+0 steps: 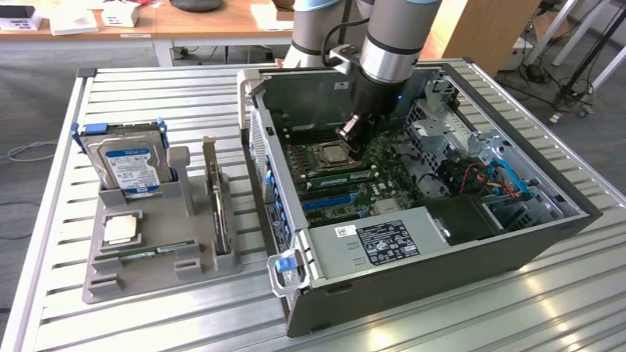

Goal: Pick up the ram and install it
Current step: 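Press down the ram until it locks into place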

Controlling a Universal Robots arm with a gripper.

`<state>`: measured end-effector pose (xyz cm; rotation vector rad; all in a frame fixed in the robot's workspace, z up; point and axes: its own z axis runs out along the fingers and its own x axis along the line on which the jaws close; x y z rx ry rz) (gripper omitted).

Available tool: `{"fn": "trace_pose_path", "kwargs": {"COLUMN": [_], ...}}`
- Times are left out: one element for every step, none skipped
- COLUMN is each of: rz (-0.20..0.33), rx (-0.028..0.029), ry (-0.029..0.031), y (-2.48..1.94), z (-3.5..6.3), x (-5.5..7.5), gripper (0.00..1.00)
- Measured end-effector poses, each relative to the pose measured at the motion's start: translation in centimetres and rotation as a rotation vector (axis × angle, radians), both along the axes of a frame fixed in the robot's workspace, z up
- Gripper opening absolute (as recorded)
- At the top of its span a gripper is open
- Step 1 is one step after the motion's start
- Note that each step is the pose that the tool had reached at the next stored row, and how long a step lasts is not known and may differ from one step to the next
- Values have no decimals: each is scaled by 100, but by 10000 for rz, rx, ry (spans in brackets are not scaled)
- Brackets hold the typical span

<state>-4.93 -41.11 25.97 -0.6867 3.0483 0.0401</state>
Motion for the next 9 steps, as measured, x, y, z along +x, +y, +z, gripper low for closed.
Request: {"fn": "trace_pose_path", "kwargs": {"rz": [-179,-359,-539,-720,-899,-1095,-1275,-1454,-1634], "rx": [0,0,0,0,0,0,0,0,0], "ry": [0,0,0,0,0,0,0,0,0], "y": [0,0,0,0,0,0,0,0,0], "z": [0,-1,-1,-1,-2,-2,-3,-3,-3], "x": [0,0,0,0,0,0,0,0,0], "gripper": [11,11,11,11,11,11,11,11,11]}}
